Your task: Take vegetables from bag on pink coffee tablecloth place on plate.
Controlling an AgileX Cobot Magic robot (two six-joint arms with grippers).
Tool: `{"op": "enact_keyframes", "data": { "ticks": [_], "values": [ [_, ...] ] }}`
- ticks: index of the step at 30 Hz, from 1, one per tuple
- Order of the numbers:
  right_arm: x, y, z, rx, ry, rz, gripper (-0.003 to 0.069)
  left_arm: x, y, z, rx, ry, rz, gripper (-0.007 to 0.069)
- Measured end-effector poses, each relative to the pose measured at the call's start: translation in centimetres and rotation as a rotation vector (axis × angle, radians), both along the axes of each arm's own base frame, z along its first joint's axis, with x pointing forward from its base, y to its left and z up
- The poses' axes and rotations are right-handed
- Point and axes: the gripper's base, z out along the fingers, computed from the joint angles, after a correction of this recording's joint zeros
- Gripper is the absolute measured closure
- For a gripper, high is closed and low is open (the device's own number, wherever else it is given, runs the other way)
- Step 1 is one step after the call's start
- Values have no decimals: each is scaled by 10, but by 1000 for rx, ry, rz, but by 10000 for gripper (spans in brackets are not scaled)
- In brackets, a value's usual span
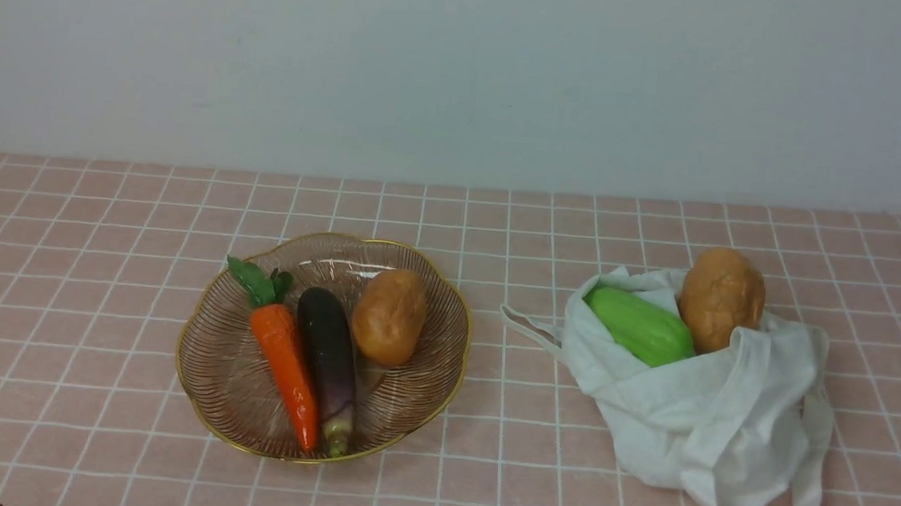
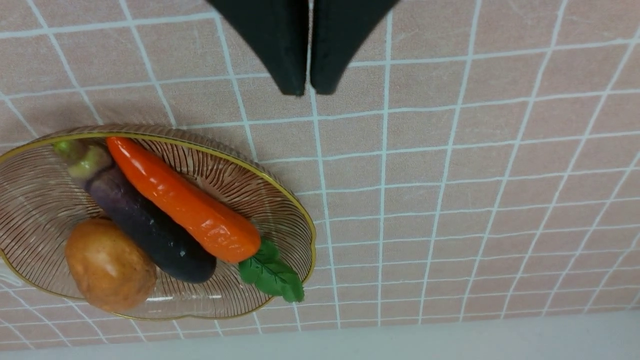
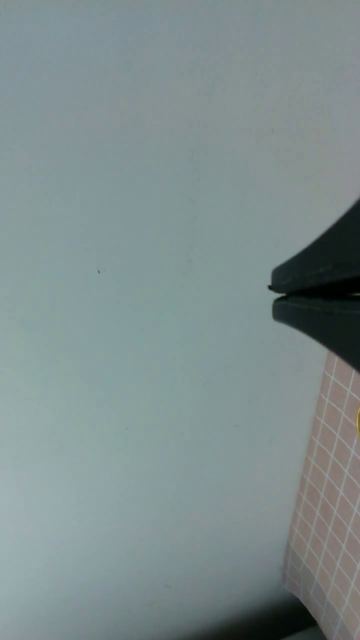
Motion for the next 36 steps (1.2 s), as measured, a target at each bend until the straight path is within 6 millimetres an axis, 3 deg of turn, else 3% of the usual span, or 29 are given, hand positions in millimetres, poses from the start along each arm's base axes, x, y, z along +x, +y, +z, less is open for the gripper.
{"op": "enact_keyframes", "data": {
  "ticks": [9, 22, 36],
  "values": [
    [-31, -20, -63, 56, -160, -36, 669, 0, 0, 0, 0, 0, 0, 630],
    [-34, -26, -69, 18, -158, -82, 669, 0, 0, 0, 0, 0, 0, 630],
    [-34, -10, -79, -16, -154, 68, 669, 0, 0, 0, 0, 0, 0, 630]
  ]
}}
